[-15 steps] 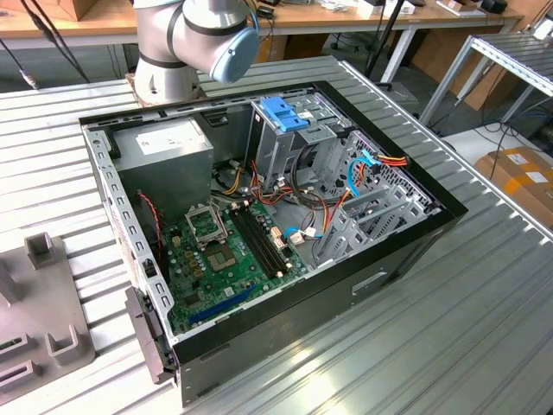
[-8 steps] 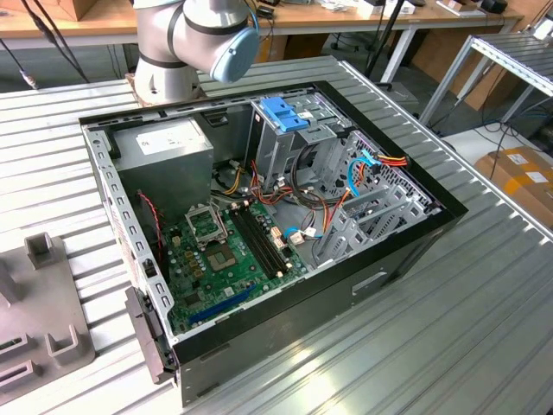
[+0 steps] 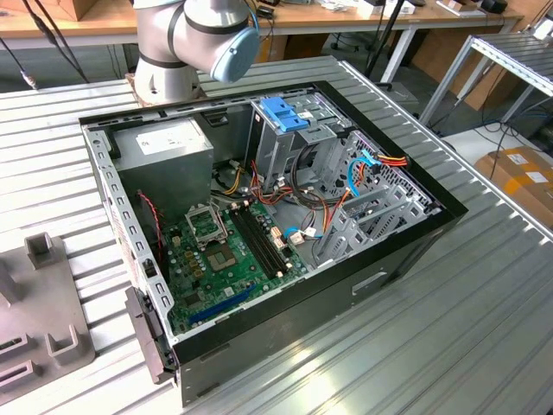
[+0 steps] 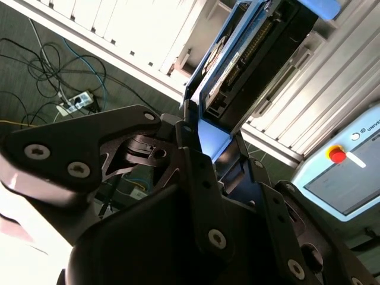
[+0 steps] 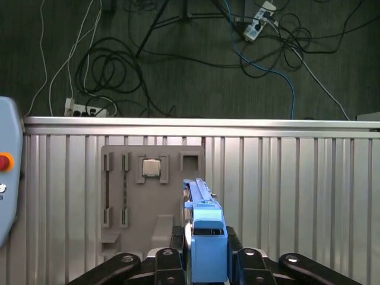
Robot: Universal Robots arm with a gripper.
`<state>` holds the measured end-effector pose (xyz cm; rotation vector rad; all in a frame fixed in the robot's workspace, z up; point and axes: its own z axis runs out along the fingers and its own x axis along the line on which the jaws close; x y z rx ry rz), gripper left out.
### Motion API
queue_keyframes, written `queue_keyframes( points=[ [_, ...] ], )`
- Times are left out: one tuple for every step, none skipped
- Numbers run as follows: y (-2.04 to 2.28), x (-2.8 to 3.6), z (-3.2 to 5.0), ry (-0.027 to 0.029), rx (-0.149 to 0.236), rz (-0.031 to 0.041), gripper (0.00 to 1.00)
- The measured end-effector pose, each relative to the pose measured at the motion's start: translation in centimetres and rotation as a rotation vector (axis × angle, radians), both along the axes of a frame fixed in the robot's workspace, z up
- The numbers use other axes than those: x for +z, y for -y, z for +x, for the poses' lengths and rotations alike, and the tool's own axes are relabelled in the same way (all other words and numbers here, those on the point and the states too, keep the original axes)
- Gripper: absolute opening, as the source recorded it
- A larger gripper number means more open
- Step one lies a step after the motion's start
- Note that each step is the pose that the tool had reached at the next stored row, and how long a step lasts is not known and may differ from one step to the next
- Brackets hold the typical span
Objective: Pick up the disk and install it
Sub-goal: 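Pick up the disk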
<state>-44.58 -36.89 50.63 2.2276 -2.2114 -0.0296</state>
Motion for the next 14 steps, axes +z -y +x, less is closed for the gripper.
queue_keyframes(
  points=[
    [0.0,0.0,0.11,0.0,0.0,-0.0001,0.36],
    [0.0,0.0,0.24,0.0,0.0,-0.0001,0.36],
    [0.0,0.0,0.31,-0.0001,0.0,-0.0001,0.36],
    [0.0,0.01,0.38,-0.0001,0.0,-0.0001,0.36],
    [0.0,0.01,0.44,-0.0001,0.0,-0.0001,0.36],
    [0.0,0.01,0.51,-0.0001,0.0,-0.0001,0.36],
    [0.0,0.01,0.61,-0.0001,0.0,0.0,0.36],
    [0.0,0.0,0.68,-0.0001,0.0,-0.0001,0.36],
    [0.0,0.0,0.73,-0.0001,0.0,0.0,0.36],
    [0.0,0.01,0.81,-0.0001,0.0,-0.0001,0.36],
    [0.0,0.01,0.86,-0.0001,0.0,-0.0001,0.36],
    [0.0,0.01,0.94,-0.0001,0.0,0.0,0.36],
    [0.0,0.0,1.0,0.0,0.0,0.0,0.36],
    [0.0,0.01,1.18,-0.0001,0.0,-0.0001,0.36]
  ],
)
